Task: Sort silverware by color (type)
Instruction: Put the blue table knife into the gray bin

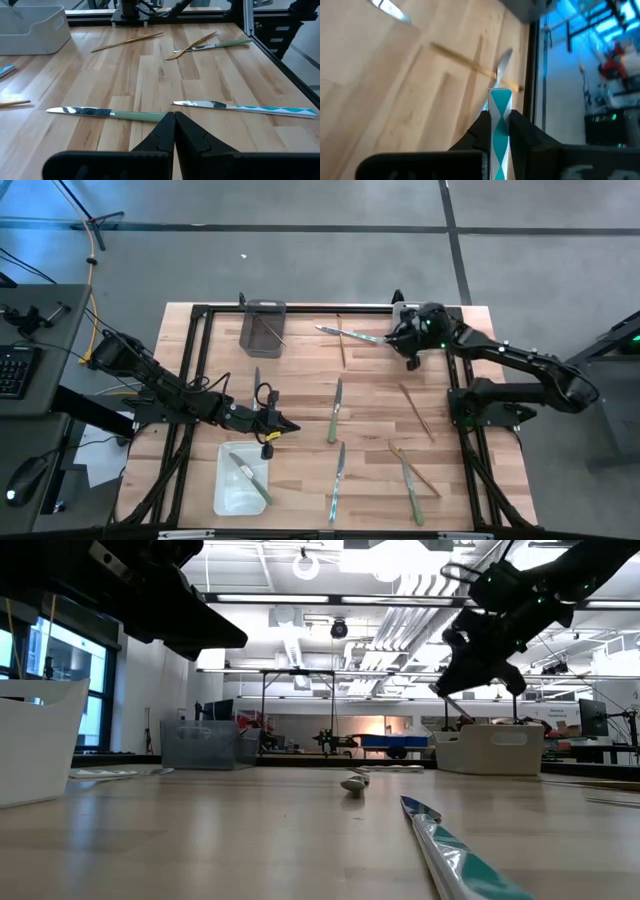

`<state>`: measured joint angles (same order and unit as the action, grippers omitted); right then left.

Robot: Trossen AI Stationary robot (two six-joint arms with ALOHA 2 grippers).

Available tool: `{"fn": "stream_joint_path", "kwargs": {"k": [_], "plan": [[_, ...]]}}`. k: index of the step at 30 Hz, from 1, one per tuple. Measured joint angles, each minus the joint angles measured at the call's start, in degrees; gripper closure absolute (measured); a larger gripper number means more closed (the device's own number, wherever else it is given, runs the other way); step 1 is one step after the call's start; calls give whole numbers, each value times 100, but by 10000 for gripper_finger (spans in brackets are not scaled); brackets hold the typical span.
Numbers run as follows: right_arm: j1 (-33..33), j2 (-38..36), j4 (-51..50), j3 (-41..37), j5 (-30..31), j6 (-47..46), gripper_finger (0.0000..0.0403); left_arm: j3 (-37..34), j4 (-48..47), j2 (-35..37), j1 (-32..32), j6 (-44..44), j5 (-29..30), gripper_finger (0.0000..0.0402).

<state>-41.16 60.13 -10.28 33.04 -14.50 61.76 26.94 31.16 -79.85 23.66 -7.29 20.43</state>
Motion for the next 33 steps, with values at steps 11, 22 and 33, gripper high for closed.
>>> {"fn": "stream_joint_path", "kwargs": {"k": [11,22,33], "plan": [[-313,876,159,0,156,-174,379,0,-9,0,0,2,-2,402],[-304,1007,577,-2,439,-1797,375,0,-50,0,2,1,-4,401],[-304,1007,673,-2,949,-2728,307,0,-50,0,2,0,-6,401]]}}
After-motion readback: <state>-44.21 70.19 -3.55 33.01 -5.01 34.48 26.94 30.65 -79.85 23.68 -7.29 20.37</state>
